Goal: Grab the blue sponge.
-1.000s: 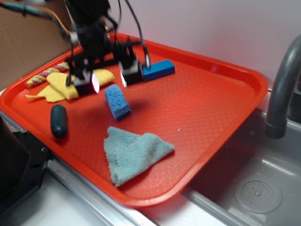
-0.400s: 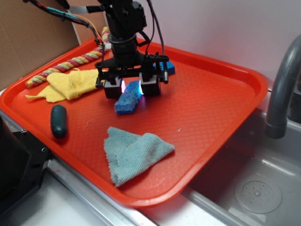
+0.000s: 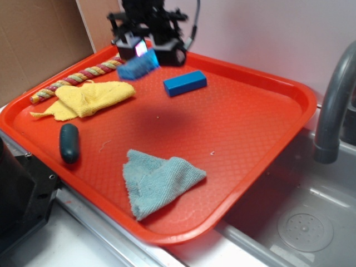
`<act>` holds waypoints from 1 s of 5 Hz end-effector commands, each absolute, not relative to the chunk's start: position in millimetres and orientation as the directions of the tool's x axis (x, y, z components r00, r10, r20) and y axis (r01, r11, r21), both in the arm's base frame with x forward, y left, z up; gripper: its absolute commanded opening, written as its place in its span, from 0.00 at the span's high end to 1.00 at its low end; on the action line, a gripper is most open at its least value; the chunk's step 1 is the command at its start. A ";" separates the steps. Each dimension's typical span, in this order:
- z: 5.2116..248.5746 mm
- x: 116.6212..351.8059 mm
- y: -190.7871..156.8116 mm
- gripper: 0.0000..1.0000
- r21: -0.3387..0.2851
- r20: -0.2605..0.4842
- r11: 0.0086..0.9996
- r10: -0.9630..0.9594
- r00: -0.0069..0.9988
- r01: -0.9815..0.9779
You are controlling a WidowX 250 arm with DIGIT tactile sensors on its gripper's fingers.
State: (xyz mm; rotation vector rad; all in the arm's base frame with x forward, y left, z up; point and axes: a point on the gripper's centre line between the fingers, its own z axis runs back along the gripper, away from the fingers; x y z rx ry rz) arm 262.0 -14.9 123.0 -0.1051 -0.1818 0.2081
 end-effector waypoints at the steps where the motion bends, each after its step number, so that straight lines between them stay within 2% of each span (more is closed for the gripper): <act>1: 227.2 264.8 -21.9 1.00 -0.177 0.276 0.971 0.205 0.939 -0.160; 2: 227.6 259.5 -33.8 1.00 -0.208 0.256 0.968 0.194 0.947 -0.142; 3: 215.3 254.7 -42.3 1.00 -0.219 0.194 0.962 0.204 0.960 -0.161; 4: 197.9 239.0 -70.9 1.00 -0.192 0.107 0.969 0.176 0.979 -0.153; 5: 190.7 230.0 -69.3 1.00 -0.157 0.093 0.966 0.220 0.971 -0.204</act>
